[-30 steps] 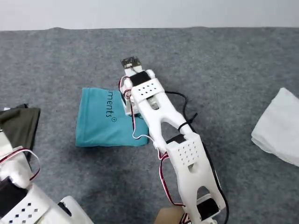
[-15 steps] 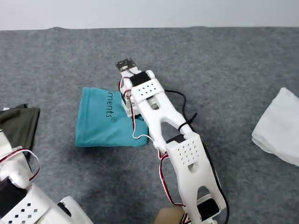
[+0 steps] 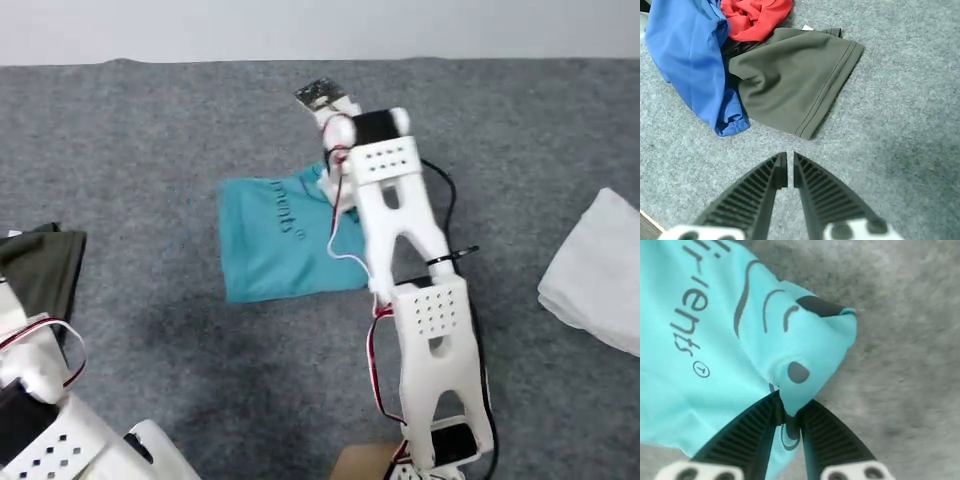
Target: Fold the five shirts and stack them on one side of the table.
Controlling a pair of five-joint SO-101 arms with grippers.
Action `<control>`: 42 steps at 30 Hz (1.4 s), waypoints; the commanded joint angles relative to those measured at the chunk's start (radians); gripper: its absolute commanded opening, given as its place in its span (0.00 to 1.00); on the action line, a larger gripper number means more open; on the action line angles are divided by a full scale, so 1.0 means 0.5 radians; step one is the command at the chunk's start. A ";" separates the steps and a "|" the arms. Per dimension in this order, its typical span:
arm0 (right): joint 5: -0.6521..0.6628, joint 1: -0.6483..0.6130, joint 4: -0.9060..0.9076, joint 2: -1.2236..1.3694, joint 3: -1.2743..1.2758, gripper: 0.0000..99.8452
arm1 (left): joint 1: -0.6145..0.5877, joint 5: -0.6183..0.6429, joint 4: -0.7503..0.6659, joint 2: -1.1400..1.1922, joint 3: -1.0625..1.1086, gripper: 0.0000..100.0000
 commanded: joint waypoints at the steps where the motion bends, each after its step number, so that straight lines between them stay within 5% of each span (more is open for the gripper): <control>1: 0.233 0.060 -0.097 -0.041 -0.104 0.01 | 0.009 -0.058 0.009 -0.015 -0.020 0.03; 9: 0.721 0.069 -0.634 0.140 -0.117 0.01 | 0.000 -0.166 0.009 -0.018 -0.020 0.03; 23: 0.945 -0.075 -1.189 0.241 -0.120 0.03 | 0.000 -0.166 0.021 -0.018 -0.023 0.03; 27: 0.887 -0.075 -1.137 0.229 -0.147 0.15 | 0.000 -0.166 0.021 -0.018 -0.023 0.03; 35: 0.795 -0.075 -0.858 0.201 -0.531 0.17 | 0.000 -0.169 0.021 -0.018 -0.026 0.03; 42: 0.206 -0.026 -0.428 0.204 -1.007 0.17 | 0.000 -0.169 0.021 -0.018 -0.026 0.03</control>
